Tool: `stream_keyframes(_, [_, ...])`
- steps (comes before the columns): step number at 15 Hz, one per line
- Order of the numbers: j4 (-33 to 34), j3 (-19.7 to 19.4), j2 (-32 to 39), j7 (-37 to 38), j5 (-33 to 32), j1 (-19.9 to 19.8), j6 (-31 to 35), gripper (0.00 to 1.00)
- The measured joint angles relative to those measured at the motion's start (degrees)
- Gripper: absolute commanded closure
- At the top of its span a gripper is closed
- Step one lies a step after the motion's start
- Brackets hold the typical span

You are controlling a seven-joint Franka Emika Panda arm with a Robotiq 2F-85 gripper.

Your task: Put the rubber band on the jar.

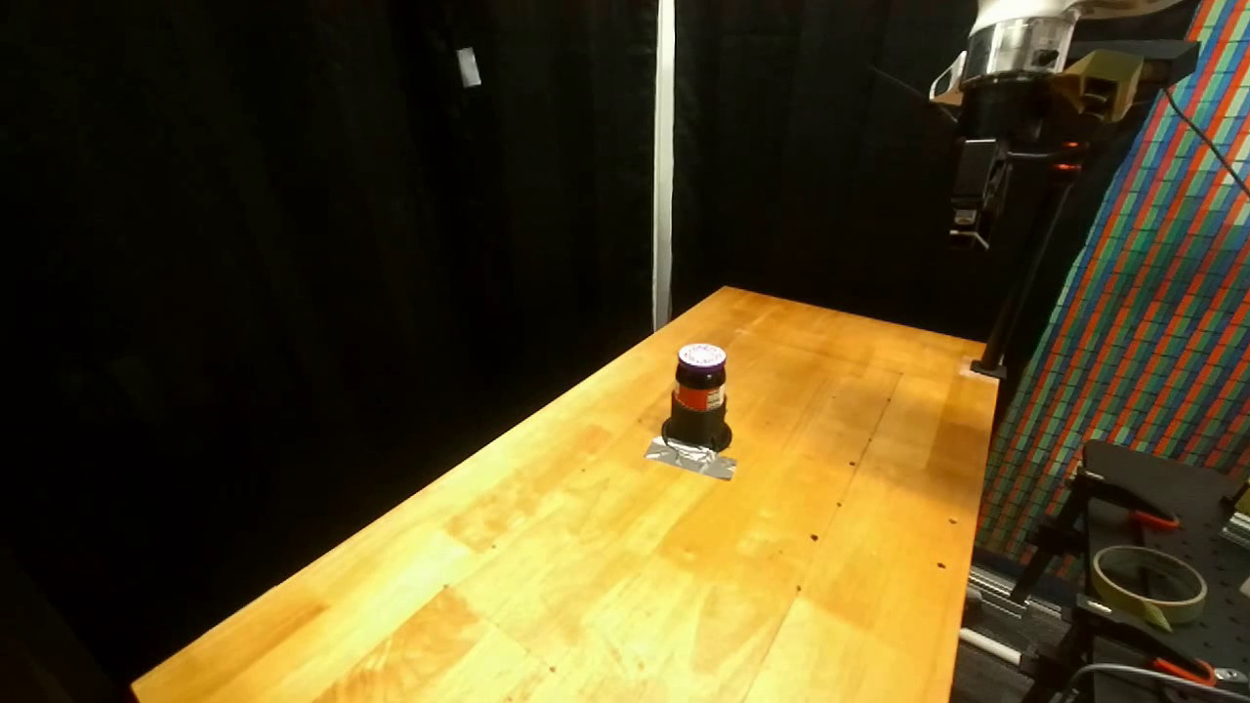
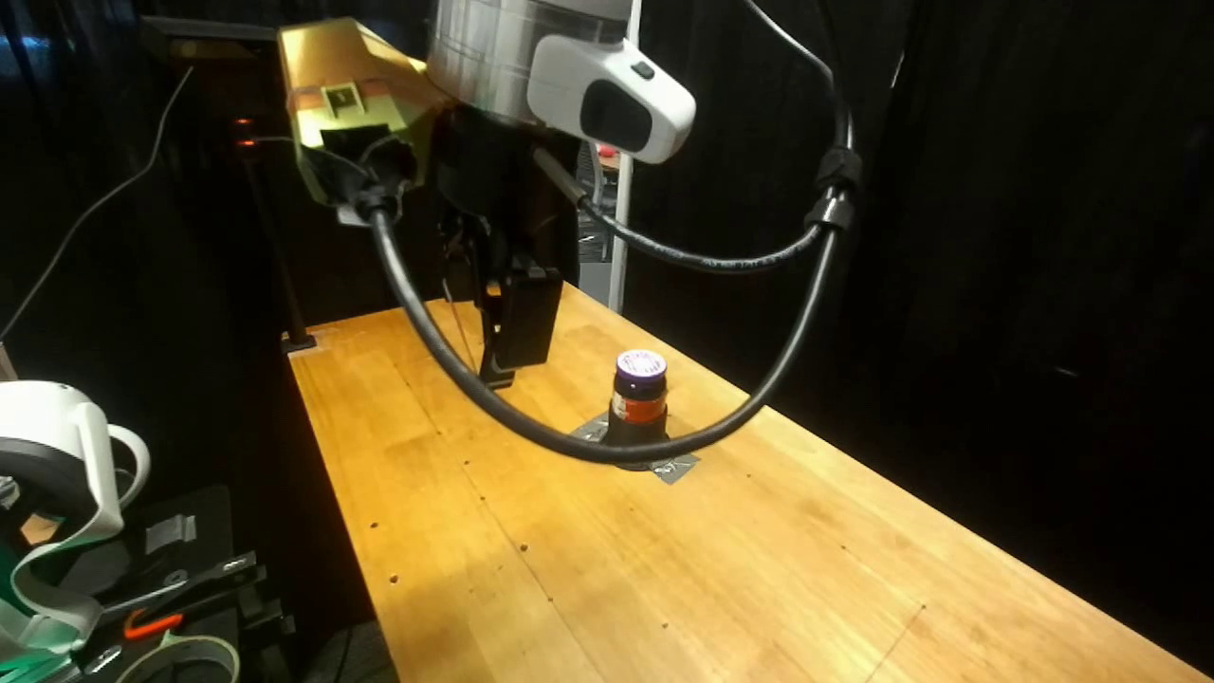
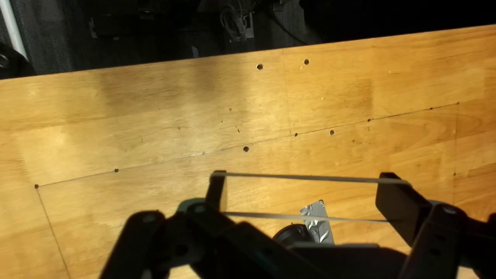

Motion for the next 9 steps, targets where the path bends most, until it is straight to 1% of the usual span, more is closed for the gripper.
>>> stream_keyframes(1, [0.1,0.4,0.0,0.0,1.0,0.0,1.1,0.0])
stream_keyframes(3, [1.8,2.6,0.2,1.6,2.1,0.1,2.7,0.0])
stream_keyframes(5, [5.8,6.0,1.7,6.2,1.5,0.3,2.8,0.0])
stream_keyframes(7, [11.3,9.9,5.0,13.9,-2.2,0.4,2.7,0.0])
stream_keyframes(9, [17.2,13.4,10.1,22.3,-7.7,0.5,1.9,0.0])
